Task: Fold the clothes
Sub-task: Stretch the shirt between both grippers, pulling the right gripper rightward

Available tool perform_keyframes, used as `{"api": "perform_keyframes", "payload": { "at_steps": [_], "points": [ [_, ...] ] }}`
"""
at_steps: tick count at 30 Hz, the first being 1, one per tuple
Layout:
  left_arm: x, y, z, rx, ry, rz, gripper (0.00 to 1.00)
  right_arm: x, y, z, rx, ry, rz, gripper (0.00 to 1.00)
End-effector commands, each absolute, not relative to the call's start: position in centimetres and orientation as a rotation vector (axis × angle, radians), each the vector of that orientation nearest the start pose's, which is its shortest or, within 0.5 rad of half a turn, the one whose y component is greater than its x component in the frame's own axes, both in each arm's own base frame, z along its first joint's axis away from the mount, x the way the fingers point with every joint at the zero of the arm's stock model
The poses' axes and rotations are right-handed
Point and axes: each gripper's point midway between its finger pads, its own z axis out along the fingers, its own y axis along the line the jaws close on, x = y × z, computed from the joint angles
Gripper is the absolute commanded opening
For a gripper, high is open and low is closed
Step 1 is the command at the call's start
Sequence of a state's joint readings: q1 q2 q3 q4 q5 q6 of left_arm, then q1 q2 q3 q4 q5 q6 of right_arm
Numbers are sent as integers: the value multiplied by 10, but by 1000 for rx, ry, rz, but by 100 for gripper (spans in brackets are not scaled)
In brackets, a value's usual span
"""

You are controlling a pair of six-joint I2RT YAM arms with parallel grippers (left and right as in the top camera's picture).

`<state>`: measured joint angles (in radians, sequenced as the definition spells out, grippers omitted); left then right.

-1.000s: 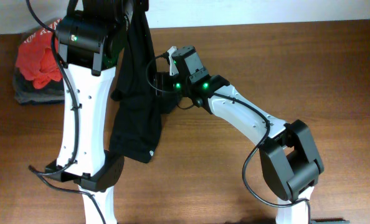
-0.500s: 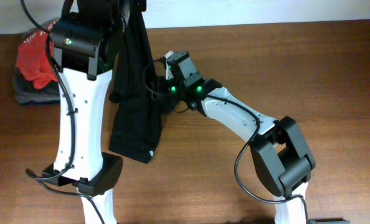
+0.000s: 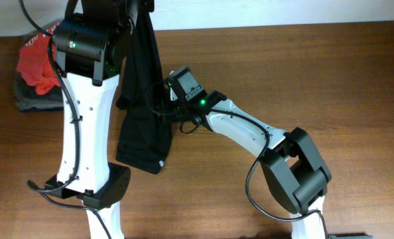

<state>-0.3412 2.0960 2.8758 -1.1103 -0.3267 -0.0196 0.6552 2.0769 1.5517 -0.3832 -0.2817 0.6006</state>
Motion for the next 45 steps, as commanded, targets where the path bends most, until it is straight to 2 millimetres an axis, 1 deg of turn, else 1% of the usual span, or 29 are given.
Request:
{"api": "perform_keyframes", "payload": {
  "at_steps": [1, 3, 7, 10, 12, 15, 16, 17, 20, 23, 25, 27, 28, 30, 31, 34, 36, 41, 44, 45],
  "points": [
    [480, -109, 505, 69, 1829, 78, 1, 403, 356, 76, -160, 2642, 778, 50],
    [480, -109, 505, 69, 1833, 81, 1, 404, 355, 76, -157, 2641, 776, 45],
    [479, -104, 503, 62, 1841, 118, 1, 407, 350, 75, -173, 2637, 756, 29],
    [478, -100, 500, 65, 1850, 145, 1, 413, 339, 74, -141, 2647, 743, 15],
    [478, -96, 500, 51, 1854, 167, 1, 416, 327, 71, -108, 2669, 722, 4],
    [478, -91, 500, 35, 1853, 187, 1, 419, 304, 71, -68, 2705, 685, 4],
    [478, -89, 500, 34, 1853, 192, 1, 423, 288, 77, -68, 2705, 660, 4],
    [478, -88, 500, 31, 1854, 195, 1, 426, 279, 83, -65, 2701, 650, 4],
    [480, -81, 500, 18, 1856, 205, 1, 436, 243, 116, -51, 2652, 619, 4],
    [480, -74, 500, 5, 1856, 215, 1, 446, 198, 160, -10, 2567, 586, 4],
    [479, -70, 501, -2, 1853, 218, 1, 448, 168, 190, 27, 2508, 565, 4],
    [477, -68, 504, -7, 1848, 219, 1, 446, 136, 224, 50, 2433, 537, 4],
    [476, -67, 506, -8, 1845, 218, 1, 444, 124, 239, 59, 2398, 523, 4],
    [470, -66, 512, -11, 1832, 214, 1, 439, 92, 278, 71, 2298, 477, 4],
    [468, -65, 515, -13, 1826, 213, 1, 435, 80, 294, 80, 2256, 457, 4],
    [456, -62, 528, -22, 1799, 204, 1, 418, 41, 348, 101, 2123, 385, 4],
    [447, -59, 537, -27, 1784, 198, 1, 403, 22, 376, 108, 2061, 338, 4],
    [421, -51, 555, -37, 1754, 188, 1, 361, -8, 431, 116, 1943, 237, 4],
    [404, -47, 566, -40, 1734, 179, 1, 338, -20, 465, 128, 1861, 186, 4],
    [392, -46, 572, -38, 1725, 172, 1, 319, -26, 486, 121, 1816, 144, 4]
  ]
}}
